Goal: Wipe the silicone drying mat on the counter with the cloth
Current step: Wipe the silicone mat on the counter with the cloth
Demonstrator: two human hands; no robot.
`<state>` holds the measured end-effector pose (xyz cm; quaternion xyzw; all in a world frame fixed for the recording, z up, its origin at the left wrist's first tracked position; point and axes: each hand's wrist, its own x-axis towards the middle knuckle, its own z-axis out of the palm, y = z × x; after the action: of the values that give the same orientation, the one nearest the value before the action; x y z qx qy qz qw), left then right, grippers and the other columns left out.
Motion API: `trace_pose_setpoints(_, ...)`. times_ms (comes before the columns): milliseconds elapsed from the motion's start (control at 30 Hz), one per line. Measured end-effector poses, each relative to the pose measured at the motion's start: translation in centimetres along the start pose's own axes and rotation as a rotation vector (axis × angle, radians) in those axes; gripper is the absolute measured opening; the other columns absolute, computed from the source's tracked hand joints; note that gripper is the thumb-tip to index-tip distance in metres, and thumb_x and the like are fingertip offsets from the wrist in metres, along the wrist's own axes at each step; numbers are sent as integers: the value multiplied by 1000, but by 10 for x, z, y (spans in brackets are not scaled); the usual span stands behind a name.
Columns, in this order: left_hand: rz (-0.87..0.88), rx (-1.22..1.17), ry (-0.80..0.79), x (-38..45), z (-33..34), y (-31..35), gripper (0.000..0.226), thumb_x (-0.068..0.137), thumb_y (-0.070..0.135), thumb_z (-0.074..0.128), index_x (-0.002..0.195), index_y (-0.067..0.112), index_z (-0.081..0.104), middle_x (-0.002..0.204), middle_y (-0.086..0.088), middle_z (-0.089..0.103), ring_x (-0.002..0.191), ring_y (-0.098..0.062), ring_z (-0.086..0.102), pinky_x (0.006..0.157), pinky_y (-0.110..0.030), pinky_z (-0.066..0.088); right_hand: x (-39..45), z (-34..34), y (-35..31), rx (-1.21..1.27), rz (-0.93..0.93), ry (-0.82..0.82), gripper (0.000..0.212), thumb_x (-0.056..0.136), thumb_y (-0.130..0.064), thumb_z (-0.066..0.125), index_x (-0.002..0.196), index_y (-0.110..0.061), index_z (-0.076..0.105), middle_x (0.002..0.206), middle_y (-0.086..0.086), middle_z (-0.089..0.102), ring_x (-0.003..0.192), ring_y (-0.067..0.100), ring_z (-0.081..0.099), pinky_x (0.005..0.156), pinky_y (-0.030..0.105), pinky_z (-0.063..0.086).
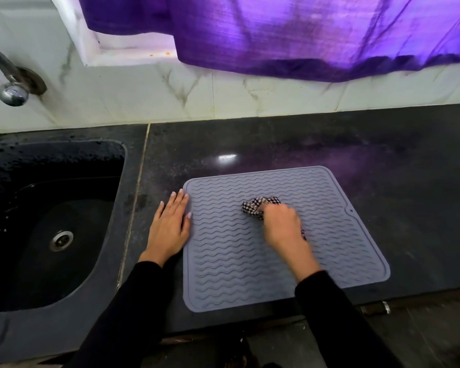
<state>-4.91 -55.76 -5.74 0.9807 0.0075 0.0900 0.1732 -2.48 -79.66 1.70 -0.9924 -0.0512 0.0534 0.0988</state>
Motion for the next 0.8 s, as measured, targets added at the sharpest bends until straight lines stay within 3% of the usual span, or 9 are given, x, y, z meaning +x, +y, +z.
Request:
trace_pose_setpoints(100,11,-13,3,1,2,-5,69,87,48,12,143,13,34,151,-3,31,142,-15,23,115,-35,10,32,-29,18,427,132,-178,24,88,-9,51,101,-19,69,103,13,68,105,27,61,90,35,47)
trace_pose_setpoints(167,4,-19,2,1,2,-6,68,87,47,12,143,14,34,150,-2,32,141,-15,23,115,-36,11,38,-34,17,665,196,-87,22,89,-8,52,98,-17,70,97,9,68,100,23,61,90,34,47)
trace_pose_setpoints(267,3,-23,2,2,2,-6,67,87,47,12,143,16,34,151,-1,32,141,-14,24,115,-36,12,32,-23,-8,392,73,121,42,86,-1,49,122,-21,60,110,14,68,104,30,62,90,35,47)
trace_pose_setpoints(367,5,-8,6,2,4,-7,66,88,46,12,143,16,34,150,0,32,141,-14,24,115,-36,13,22,7,-31,190,-112,78,50,87,4,44,131,-19,49,129,12,57,117,30,54,99,36,42)
trace_pose_setpoints(467,1,18,7,3,6,-7,66,88,44,11,144,17,32,151,1,31,141,-14,23,115,-38,13,20,26,-37,44,-193,71,48,91,2,43,138,-9,38,145,9,41,135,25,35,111,31,28)
trace_pose_setpoints(600,4,39,-10,5,7,-6,69,86,44,6,145,17,28,152,1,26,142,-13,19,115,-37,11,24,25,-32,-2,-253,120,46,90,1,47,134,-7,40,142,9,44,133,23,39,109,29,32)
trace_pose_setpoints(800,-2,49,-6,7,7,-3,70,85,43,4,145,15,28,152,0,27,142,-13,20,115,-37,9,33,11,-32,-60,-243,74,39,90,2,41,124,-13,52,125,9,58,114,30,55,92,39,46)
